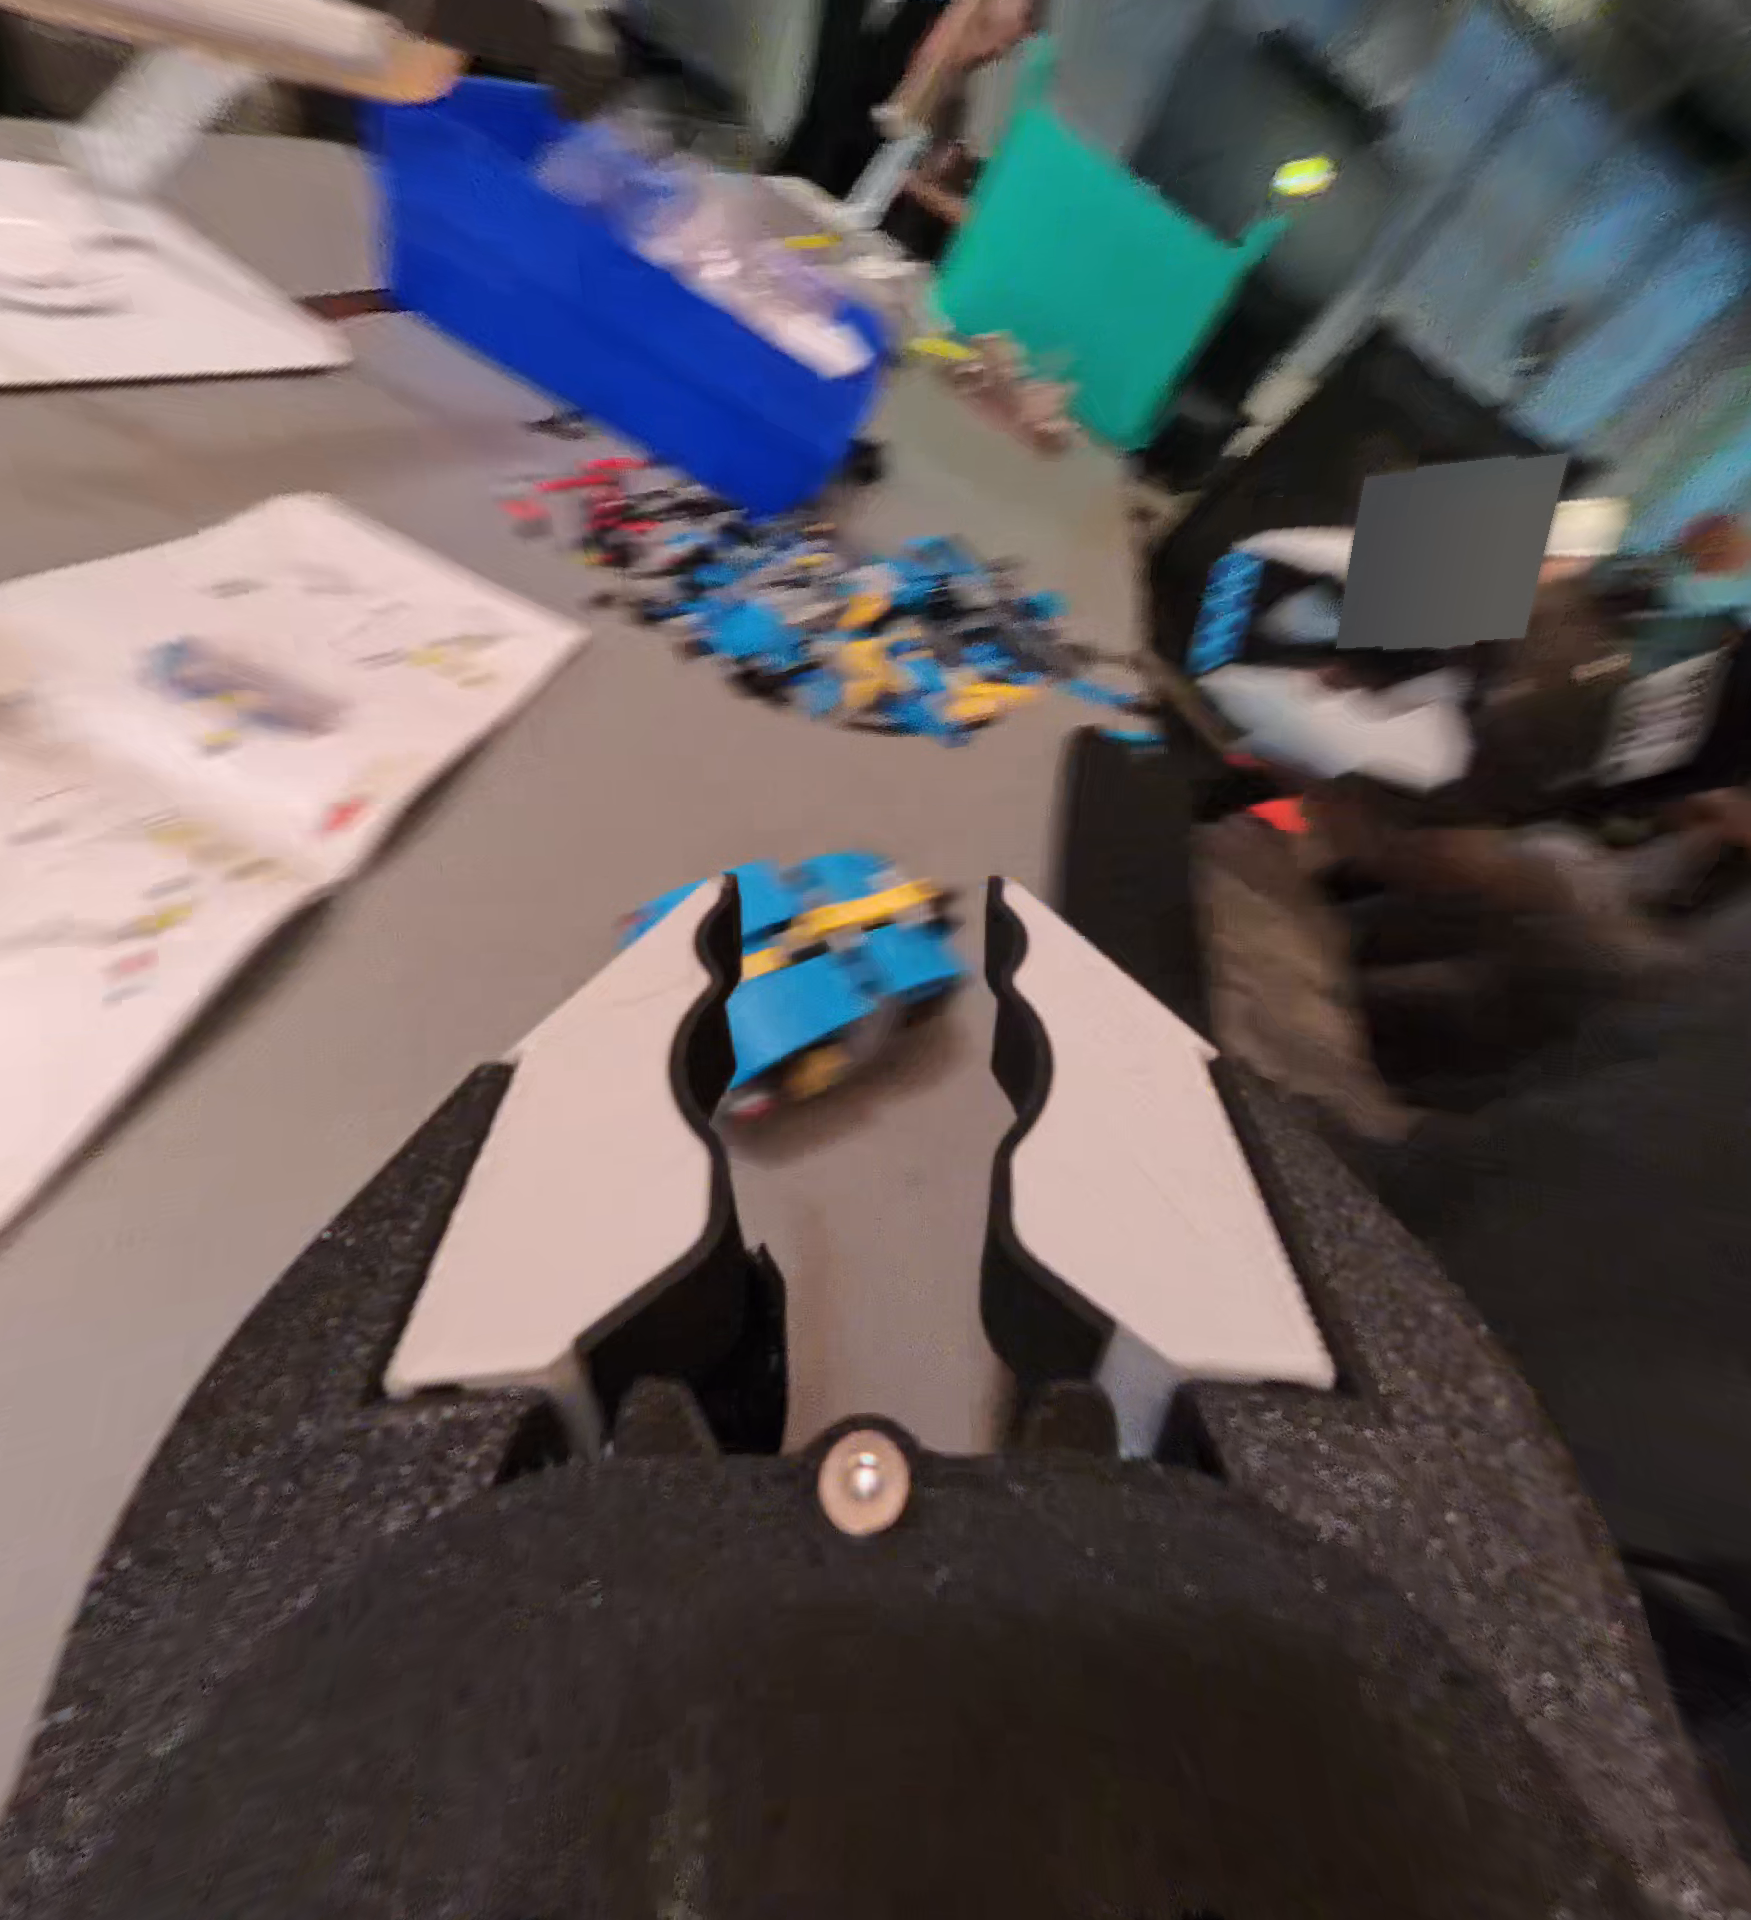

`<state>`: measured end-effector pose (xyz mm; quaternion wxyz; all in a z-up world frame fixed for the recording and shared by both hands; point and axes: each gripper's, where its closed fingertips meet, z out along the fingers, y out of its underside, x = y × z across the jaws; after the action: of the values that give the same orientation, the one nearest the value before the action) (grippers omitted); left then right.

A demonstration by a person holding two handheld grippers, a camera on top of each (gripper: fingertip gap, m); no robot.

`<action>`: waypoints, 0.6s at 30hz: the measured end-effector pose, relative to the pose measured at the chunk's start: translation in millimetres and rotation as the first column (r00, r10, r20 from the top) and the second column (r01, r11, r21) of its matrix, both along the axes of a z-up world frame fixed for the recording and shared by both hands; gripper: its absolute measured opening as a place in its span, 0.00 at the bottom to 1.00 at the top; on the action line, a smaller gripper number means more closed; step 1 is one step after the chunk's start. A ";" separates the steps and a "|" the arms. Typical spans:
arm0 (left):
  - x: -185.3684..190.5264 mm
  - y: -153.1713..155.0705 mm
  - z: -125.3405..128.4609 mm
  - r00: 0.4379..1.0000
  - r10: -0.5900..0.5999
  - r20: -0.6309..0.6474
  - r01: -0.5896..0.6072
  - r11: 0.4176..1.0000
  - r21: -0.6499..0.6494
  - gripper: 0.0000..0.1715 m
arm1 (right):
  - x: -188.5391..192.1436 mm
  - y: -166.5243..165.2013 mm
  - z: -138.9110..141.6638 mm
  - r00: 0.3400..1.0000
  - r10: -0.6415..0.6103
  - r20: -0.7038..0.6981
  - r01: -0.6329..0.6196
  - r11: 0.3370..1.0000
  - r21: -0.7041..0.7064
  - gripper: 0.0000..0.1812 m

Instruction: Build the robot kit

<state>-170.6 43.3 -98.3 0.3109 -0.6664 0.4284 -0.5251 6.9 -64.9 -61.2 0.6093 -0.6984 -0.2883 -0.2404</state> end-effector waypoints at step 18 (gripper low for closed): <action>34.1 -115.4 33.4 0.958 -0.162 -0.237 0.172 0.985 0.022 0.04 | -160.8 4.7 0.7 0.839 0.543 0.004 -0.541 0.834 0.108 0.22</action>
<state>-136.5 -72.1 -65.0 0.2270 -0.6784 0.5276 -0.4581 -154.0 -60.2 -60.6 0.6919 -0.5587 -0.4530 -0.0634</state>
